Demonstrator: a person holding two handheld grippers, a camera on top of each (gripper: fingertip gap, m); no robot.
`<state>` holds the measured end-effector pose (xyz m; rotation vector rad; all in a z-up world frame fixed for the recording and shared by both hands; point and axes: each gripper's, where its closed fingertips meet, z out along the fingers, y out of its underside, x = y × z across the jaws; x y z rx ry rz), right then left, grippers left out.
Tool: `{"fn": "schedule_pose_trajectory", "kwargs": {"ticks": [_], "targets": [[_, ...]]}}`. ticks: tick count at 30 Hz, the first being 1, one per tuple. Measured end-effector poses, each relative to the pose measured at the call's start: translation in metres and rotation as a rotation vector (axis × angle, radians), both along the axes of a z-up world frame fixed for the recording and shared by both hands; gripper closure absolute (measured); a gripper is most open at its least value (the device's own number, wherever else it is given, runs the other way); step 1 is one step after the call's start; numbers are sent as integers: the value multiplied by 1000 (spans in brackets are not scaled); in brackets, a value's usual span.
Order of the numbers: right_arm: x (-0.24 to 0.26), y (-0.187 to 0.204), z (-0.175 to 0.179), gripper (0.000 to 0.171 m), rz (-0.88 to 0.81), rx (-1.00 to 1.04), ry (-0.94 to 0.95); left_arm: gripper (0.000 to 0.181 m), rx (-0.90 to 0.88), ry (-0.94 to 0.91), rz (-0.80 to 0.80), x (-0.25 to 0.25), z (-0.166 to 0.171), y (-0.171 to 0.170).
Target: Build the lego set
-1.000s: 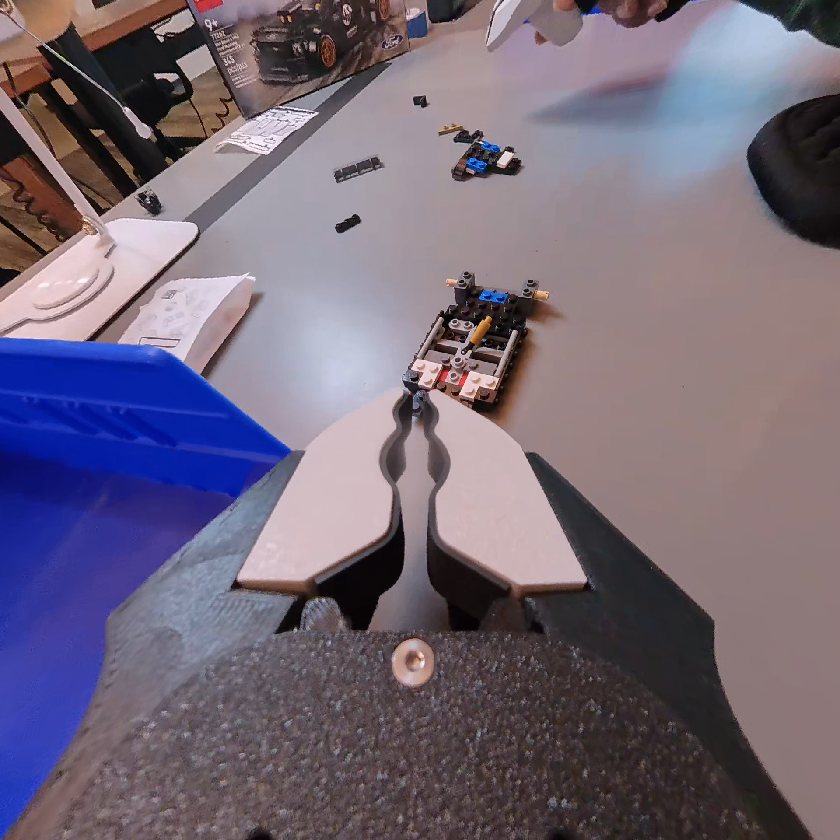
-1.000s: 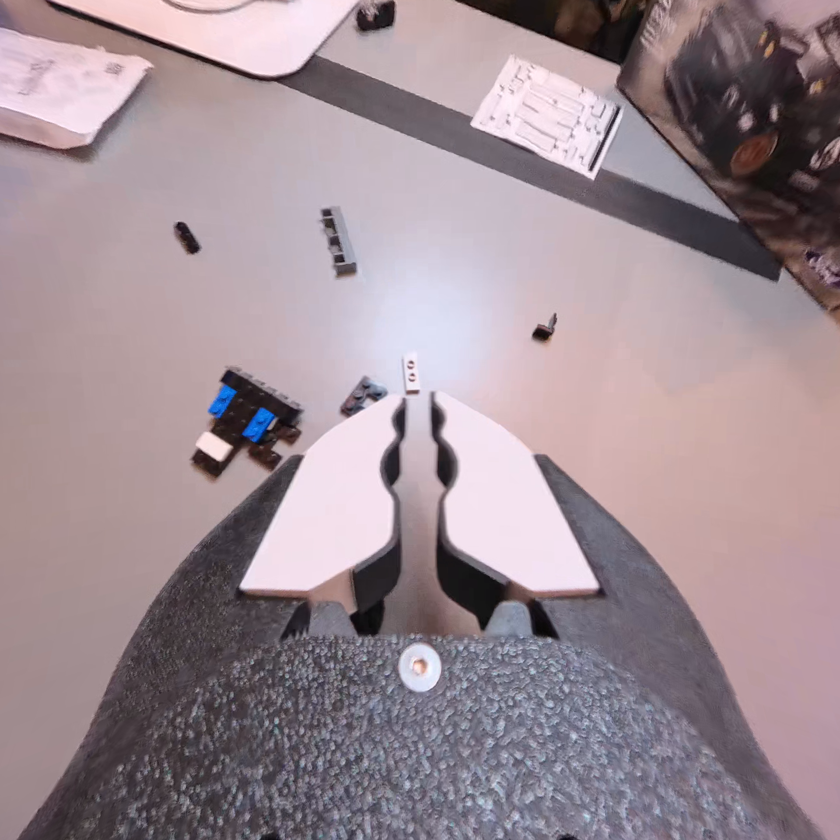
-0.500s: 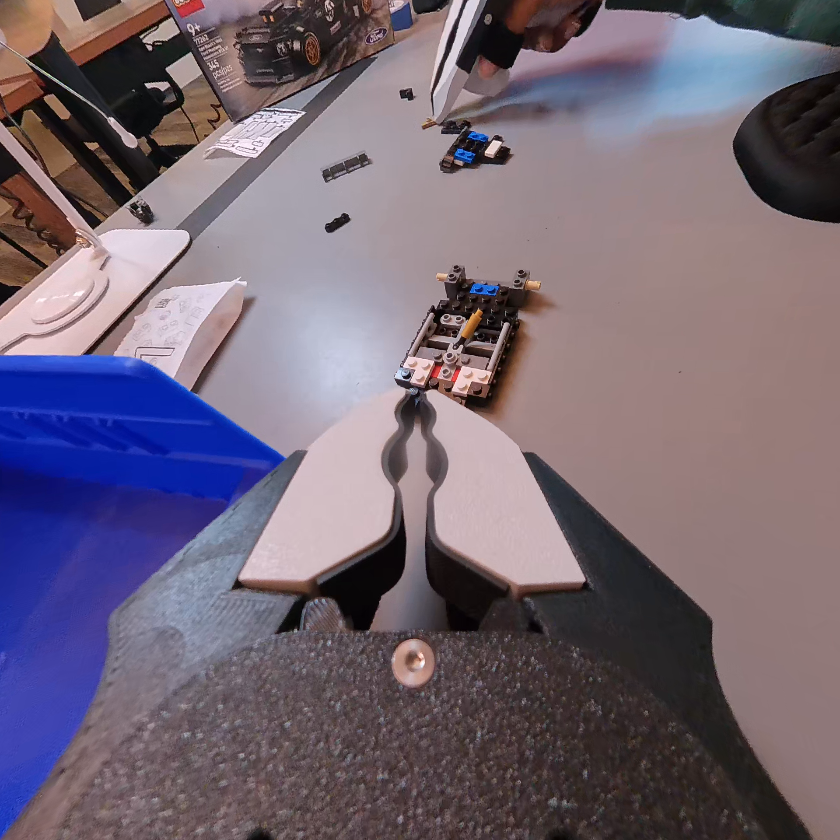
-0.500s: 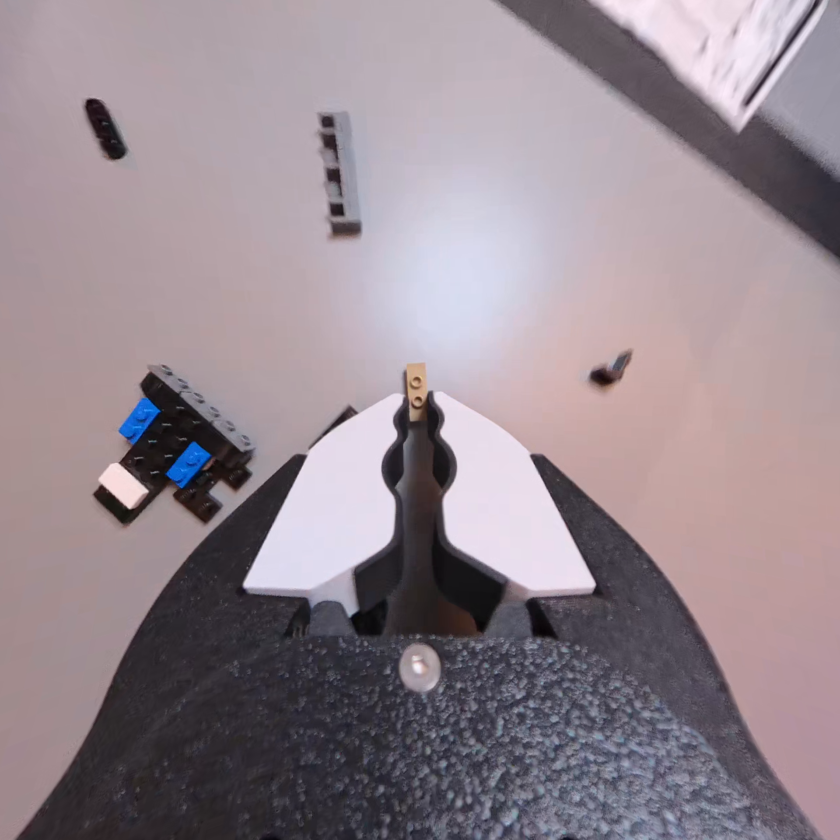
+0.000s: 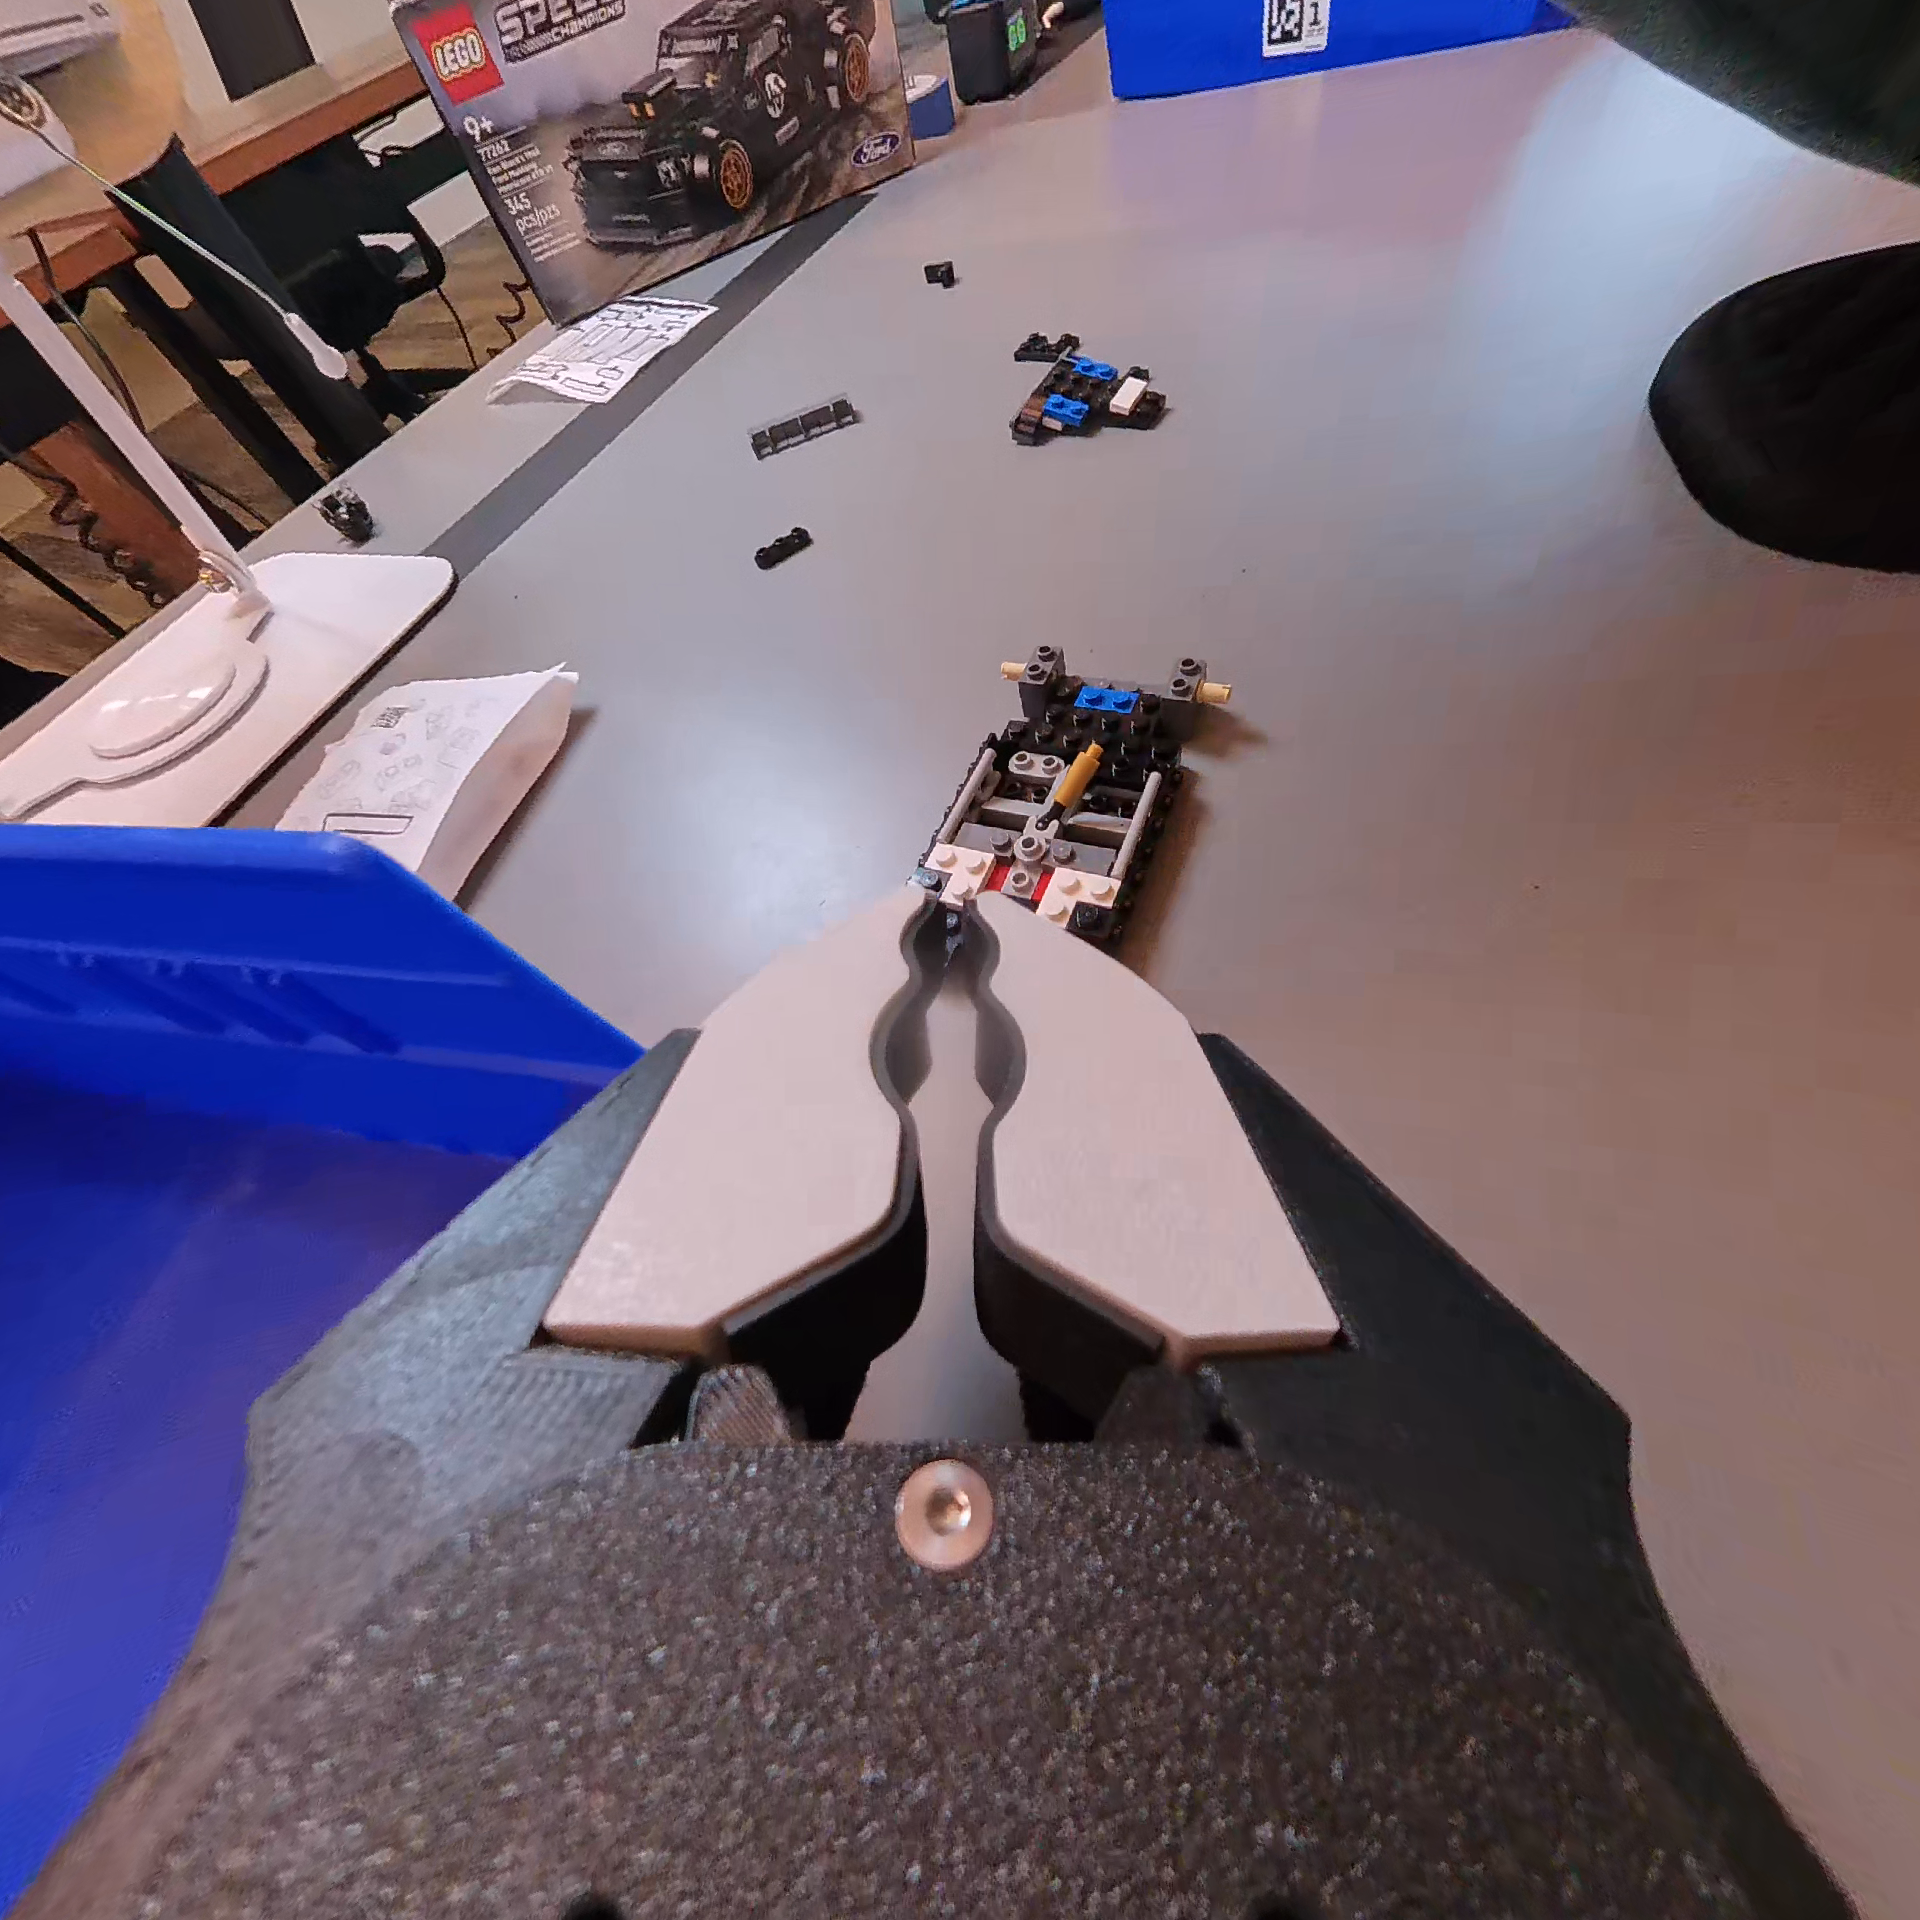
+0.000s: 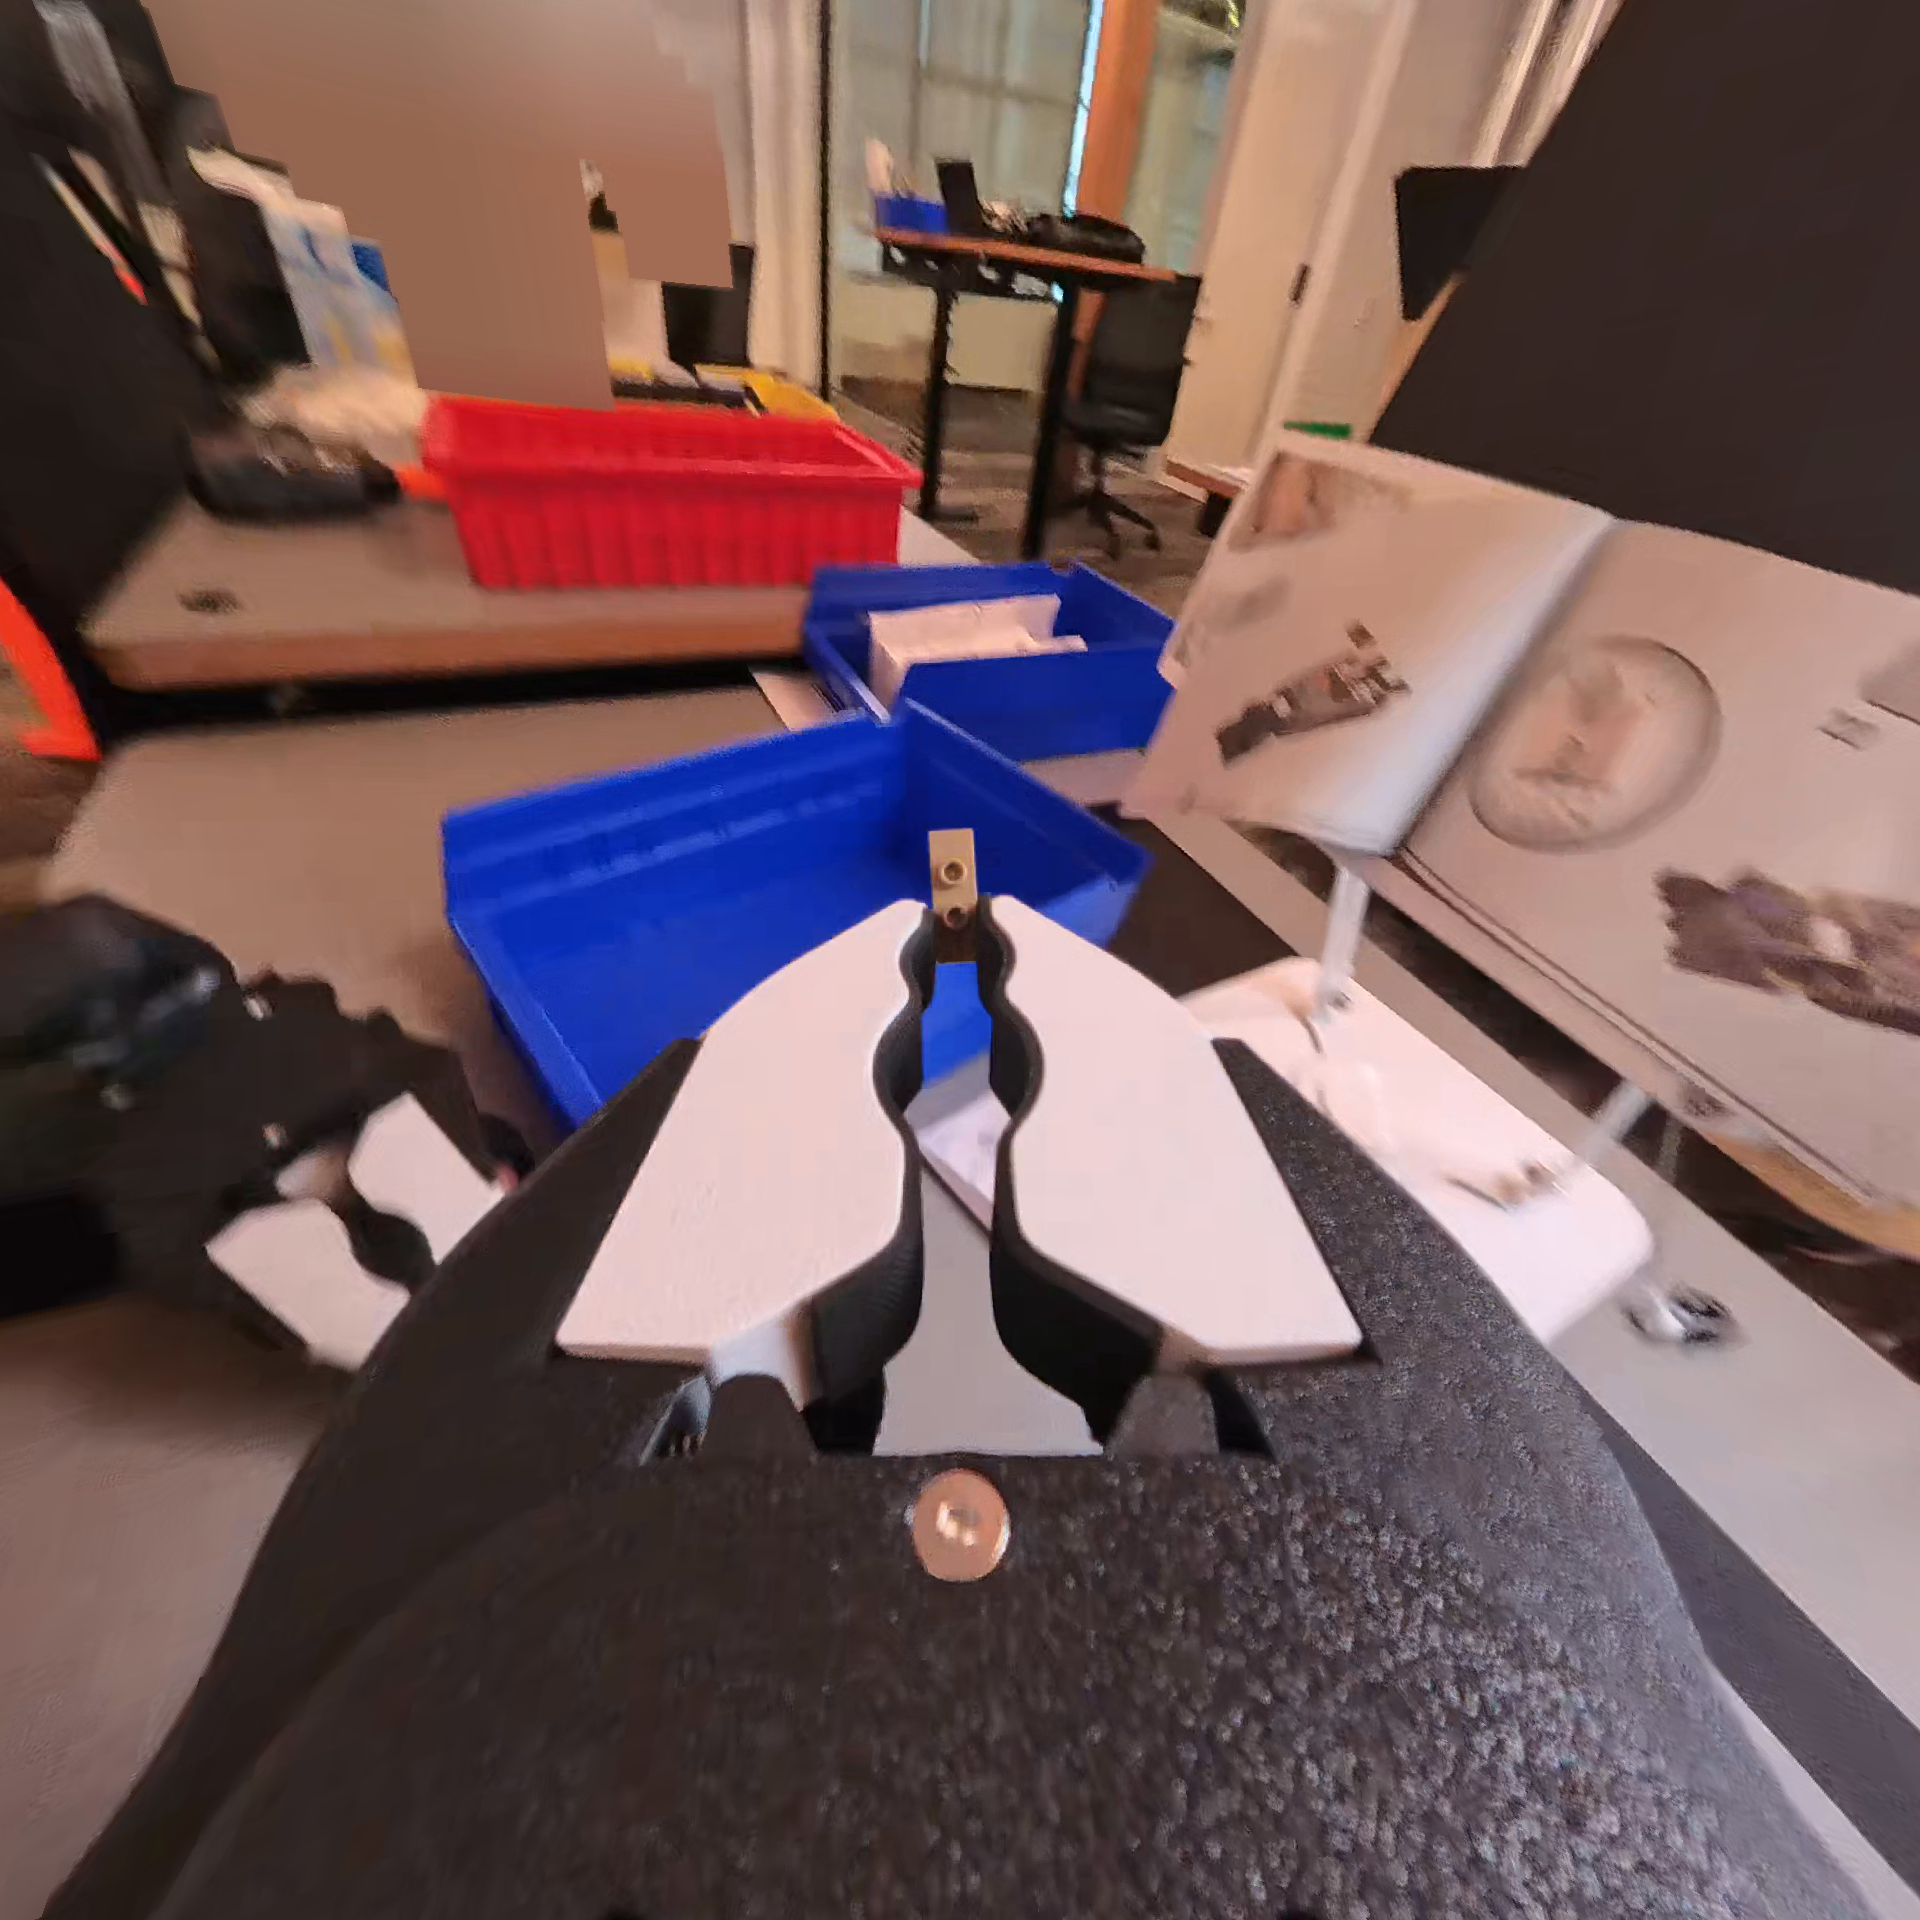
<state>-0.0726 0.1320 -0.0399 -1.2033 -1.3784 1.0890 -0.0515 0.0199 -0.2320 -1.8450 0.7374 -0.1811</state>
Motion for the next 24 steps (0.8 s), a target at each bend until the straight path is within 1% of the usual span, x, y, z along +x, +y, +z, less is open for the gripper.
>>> {"fn": "schedule_pose_trajectory", "kwargs": {"ticks": [2, 6, 8, 10, 13, 17, 20, 24], "targets": [[-22, 0, 12, 164, 22, -8, 16, 179, 1, 12, 2, -1, -1, 0], [-63, 23, 22, 164, -32, 169, 5, 179, -1, 18, 0, -1, -2, 0], [-84, 42, 21, 164, -77, 280, -21, 179, -5, 24, -4, -1, -4, 0], [-104, 63, 17, 164, -110, 367, -60, 179, -11, 34, -7, -1, -6, 0], [-133, 94, 8, 164, -154, 446, -100, 179, -12, 44, -13, 0, -7, -1], [-162, 130, -6, 164, -213, 508, -182, 180, -15, 57, -15, 0, -10, 0], [-175, 147, -12, 164, -234, 553, -225, 180, -20, 49, -13, -1, -10, 0], [-184, 155, -15, 164, -240, 588, -252, 180, -14, 33, -19, -1, -8, 0]]}}
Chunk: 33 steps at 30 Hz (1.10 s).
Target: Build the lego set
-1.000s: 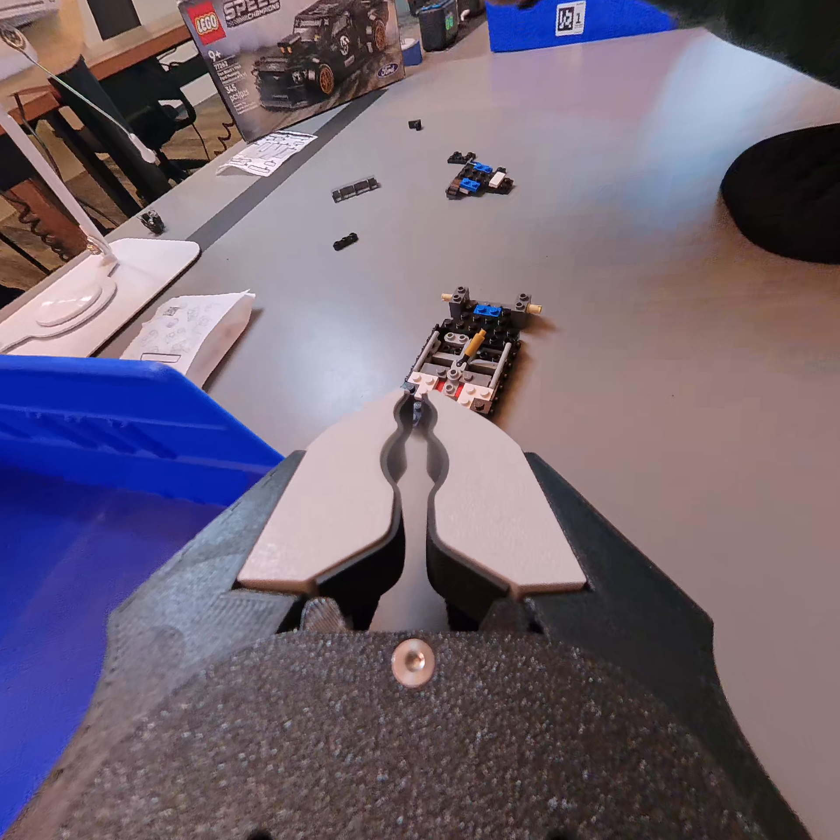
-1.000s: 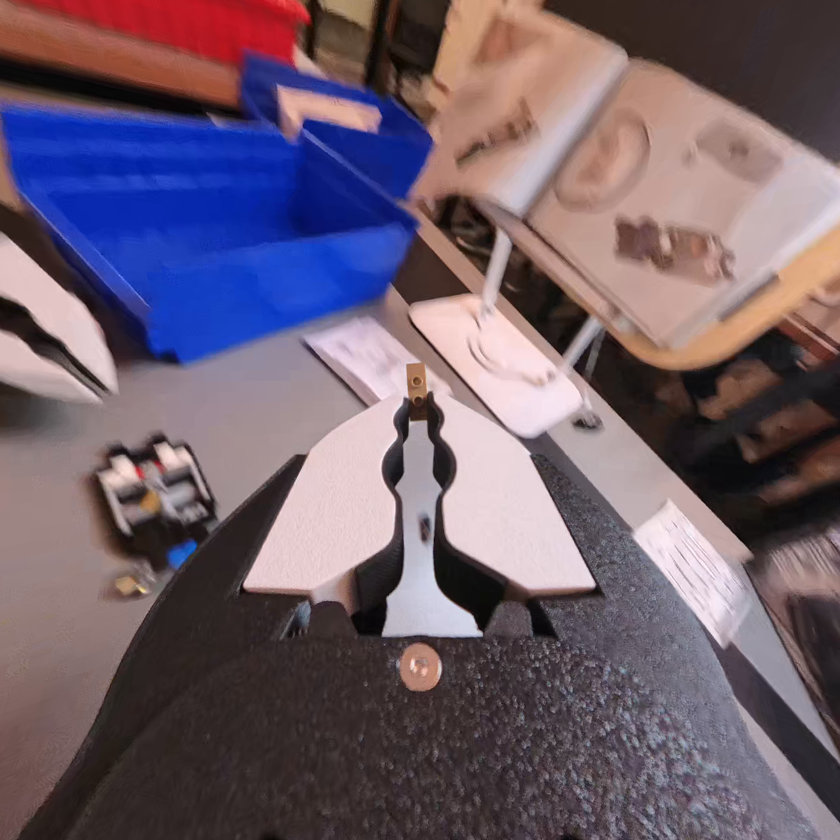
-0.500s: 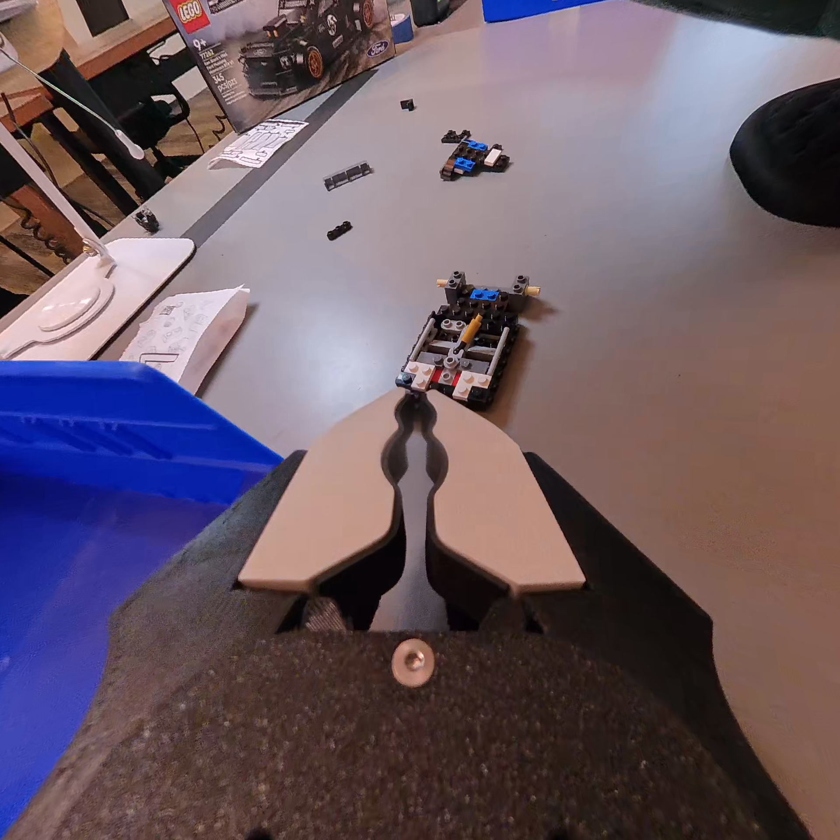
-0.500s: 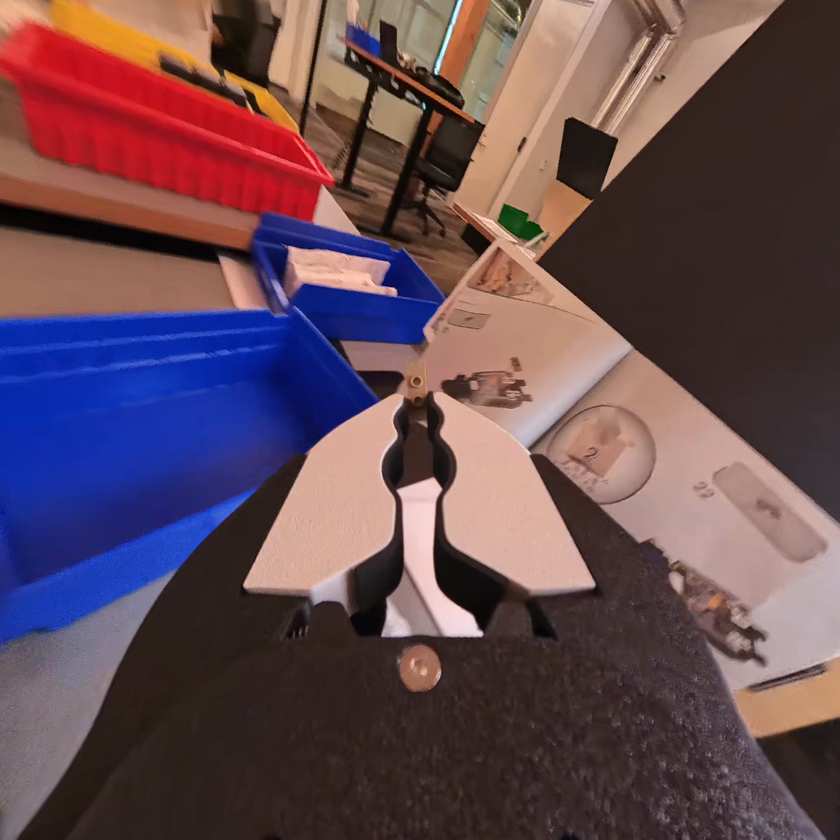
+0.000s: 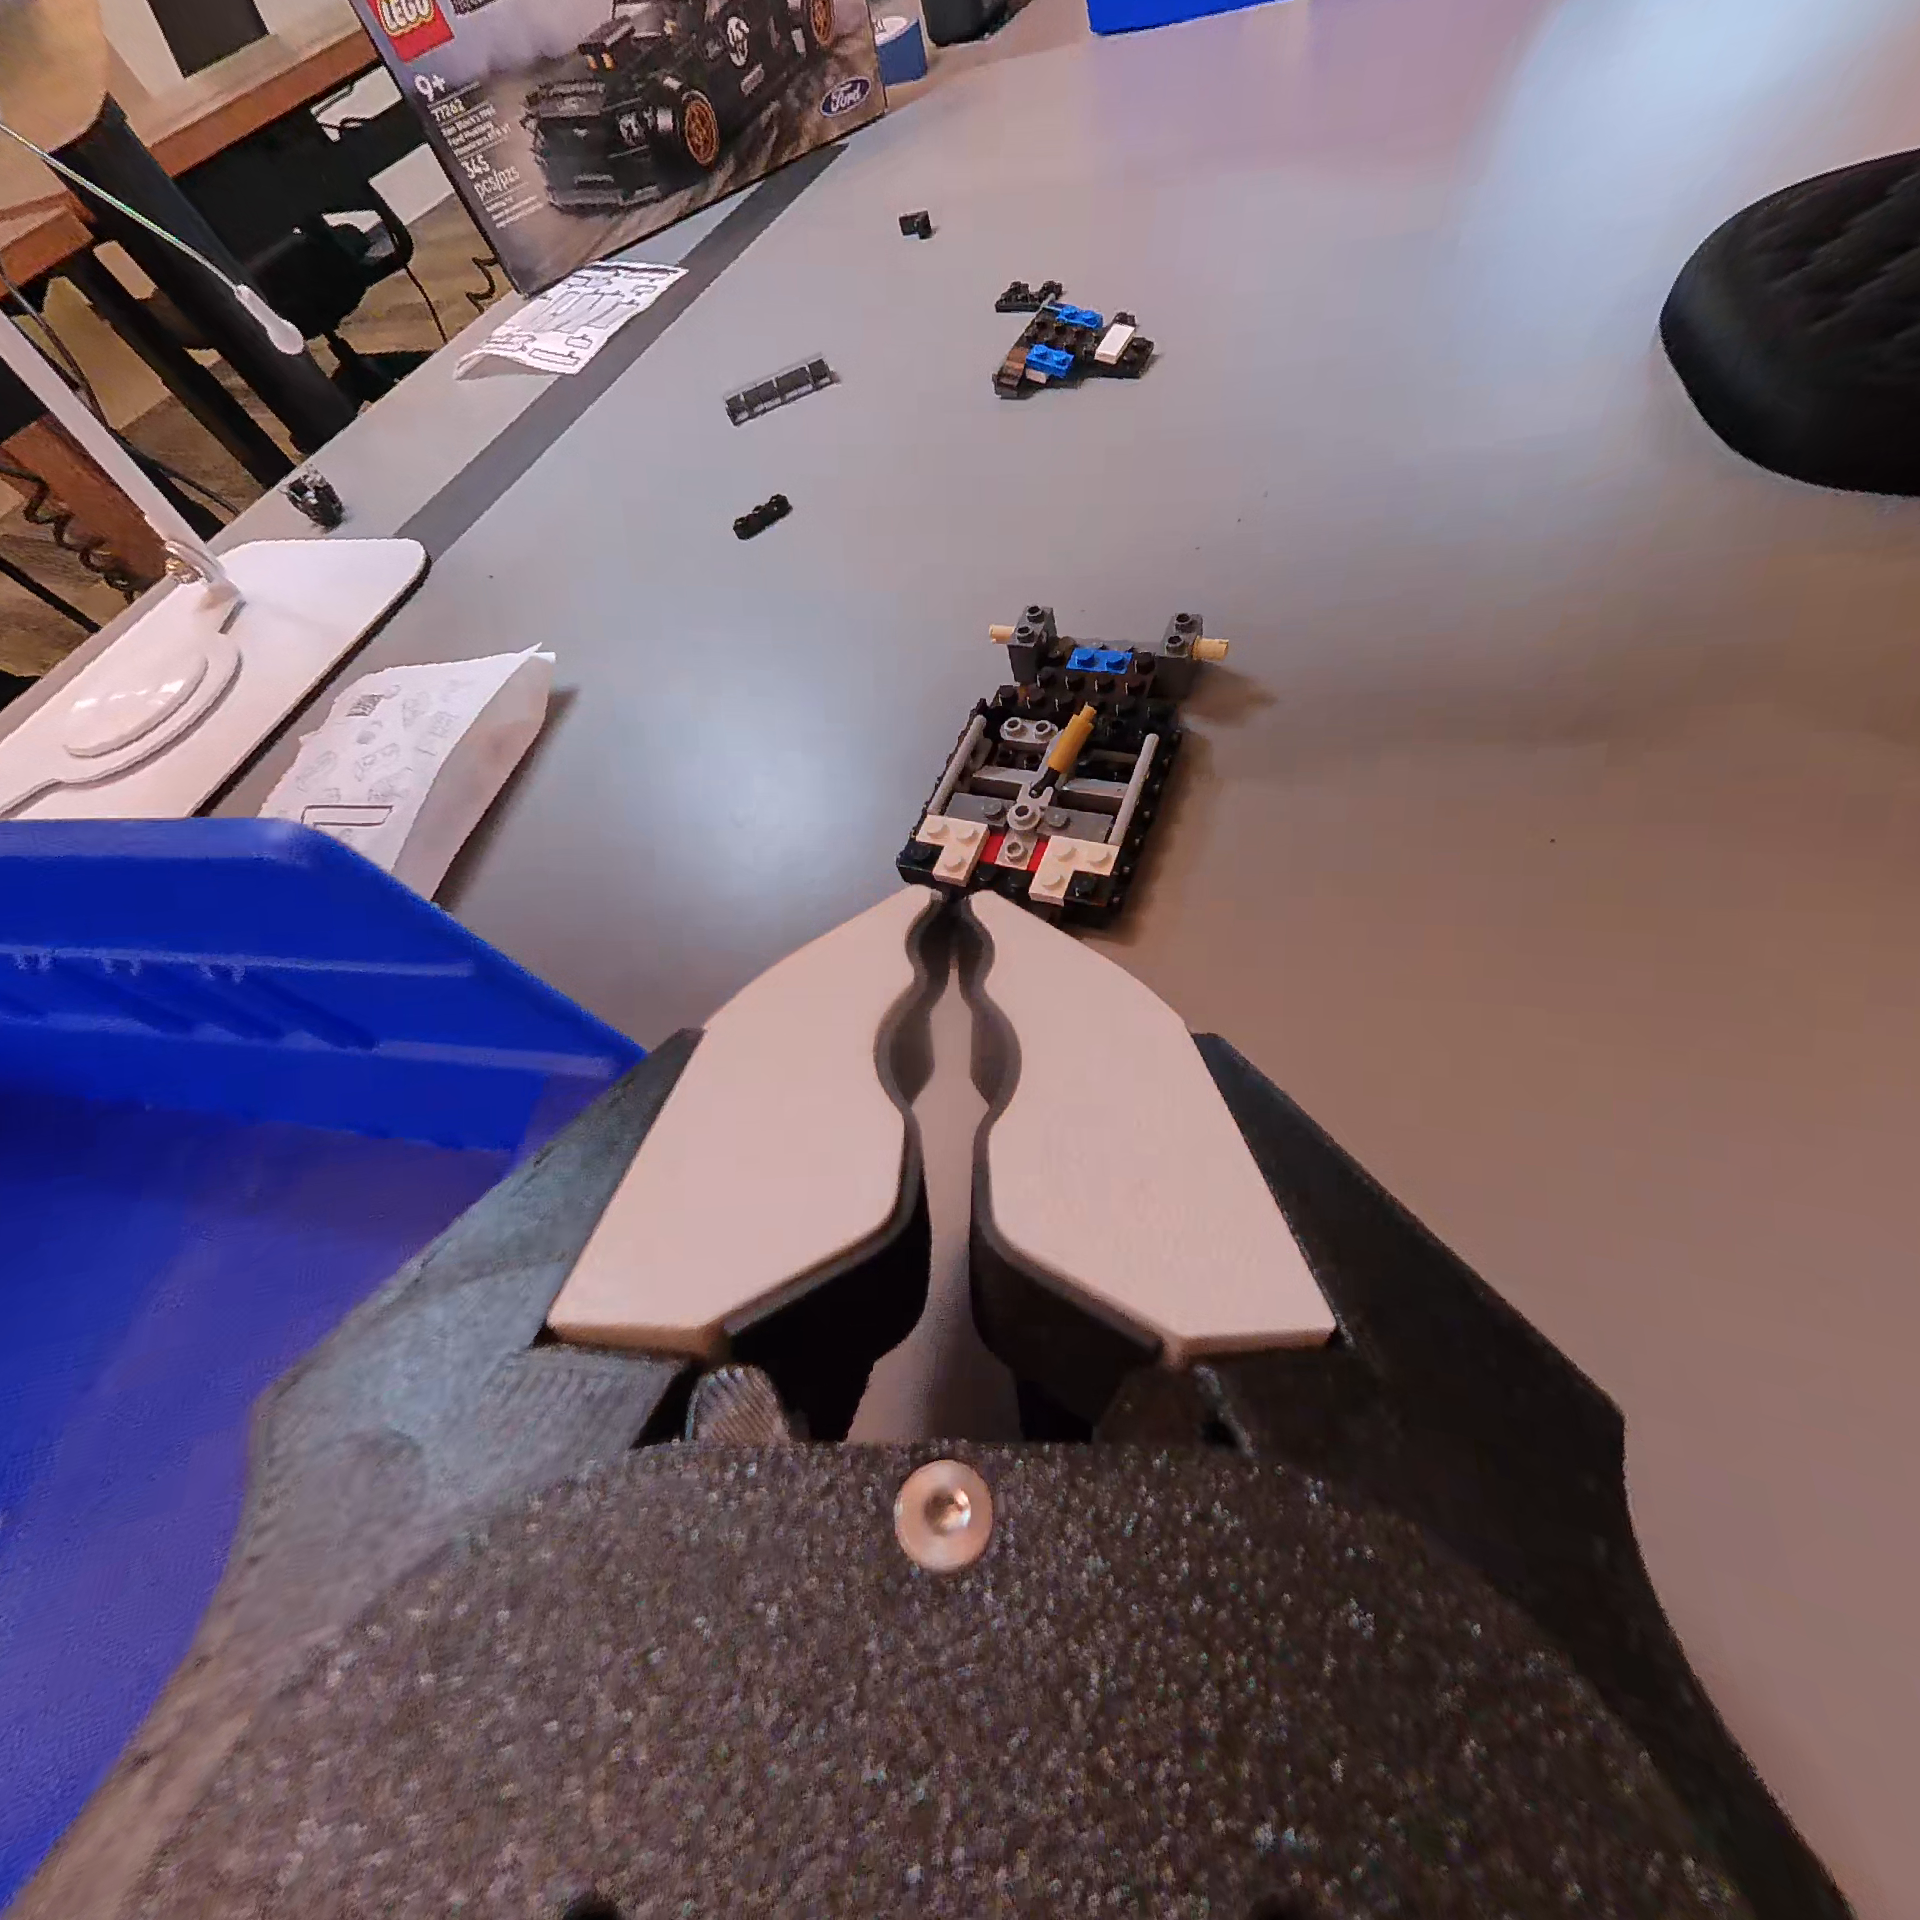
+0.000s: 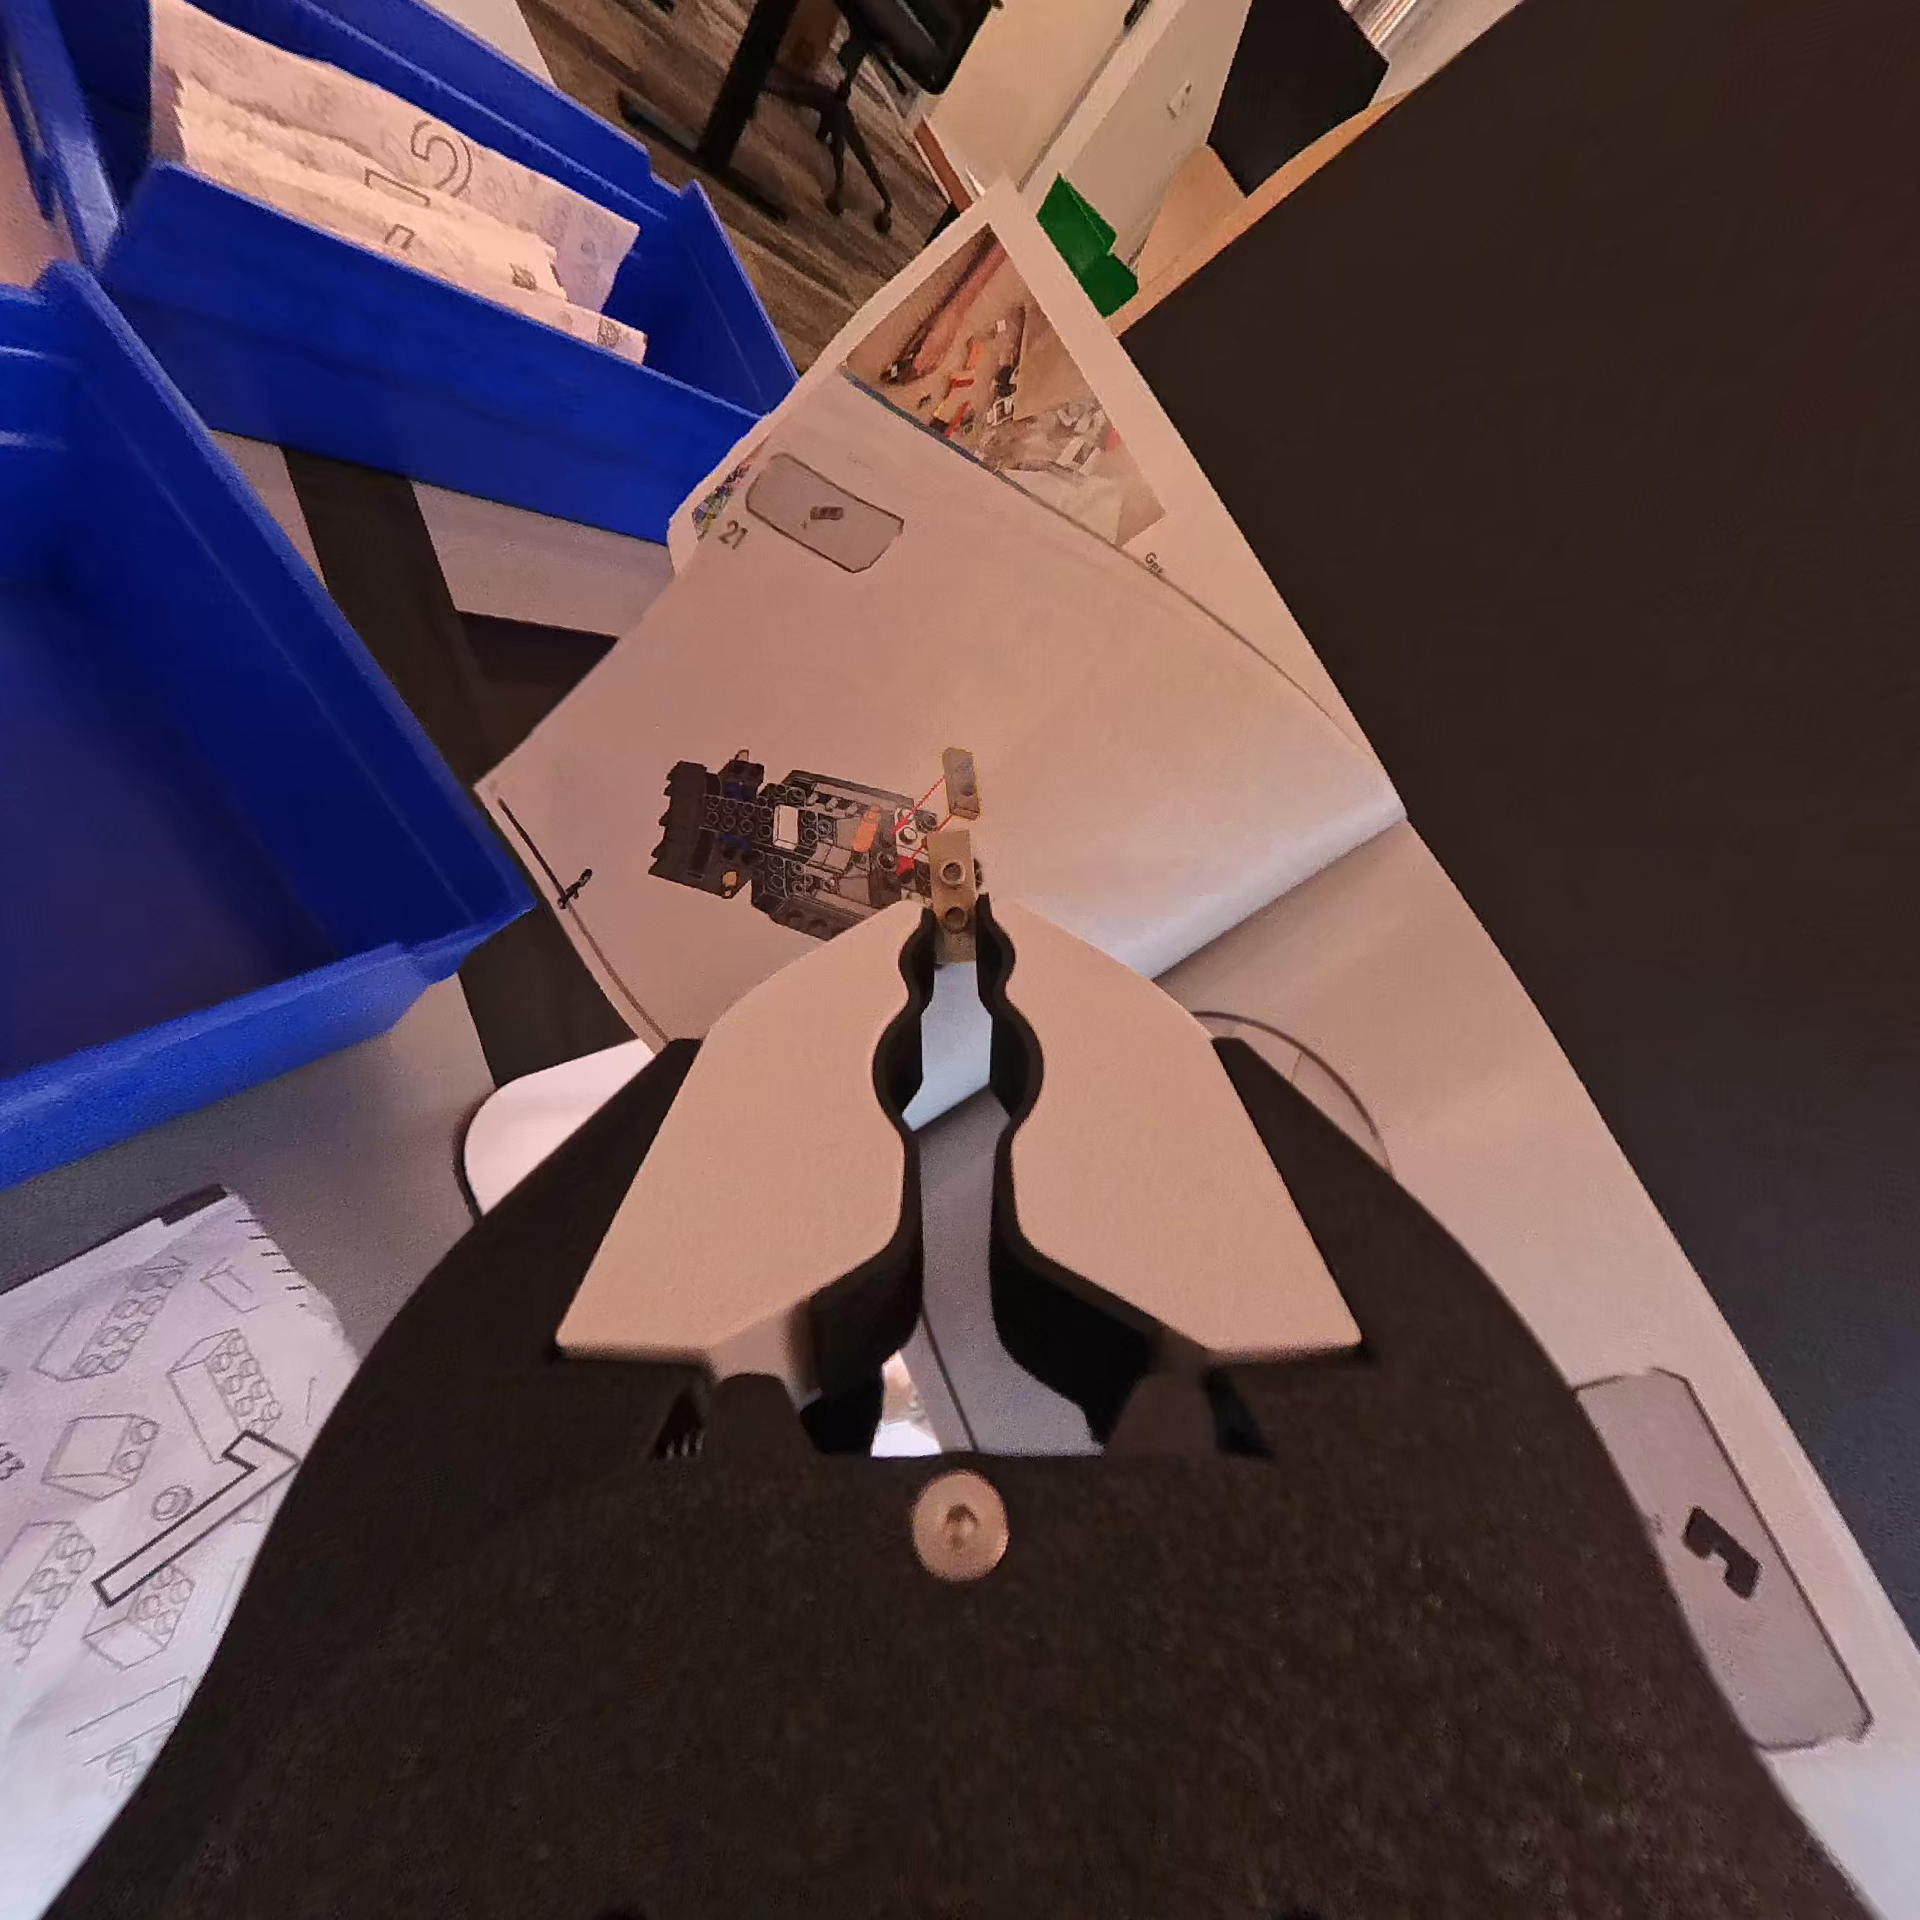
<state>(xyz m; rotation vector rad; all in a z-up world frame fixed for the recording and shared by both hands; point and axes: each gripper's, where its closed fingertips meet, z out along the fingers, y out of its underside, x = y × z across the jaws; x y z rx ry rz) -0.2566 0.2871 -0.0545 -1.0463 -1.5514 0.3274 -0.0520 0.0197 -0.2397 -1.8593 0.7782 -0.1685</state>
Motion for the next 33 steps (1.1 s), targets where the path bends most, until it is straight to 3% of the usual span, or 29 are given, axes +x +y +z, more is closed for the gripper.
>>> {"fn": "schedule_pose_trajectory", "kwargs": {"ticks": [15, 20, 27, 33], "targets": [[4, -8, 5, 164, -3, 17, -27, 180, -3, 13, -14, 3, -1, -1], [24, -24, 11, 164, -13, 13, -35, 180, 46, -54, -20, 5, 13, -3], [101, -89, -13, 164, -32, -133, -34, 181, 217, -308, 83, -20, 84, 2], [162, -171, -46, 164, 72, -229, -24, 163, 127, -486, 148, -46, 120, 19]]}}
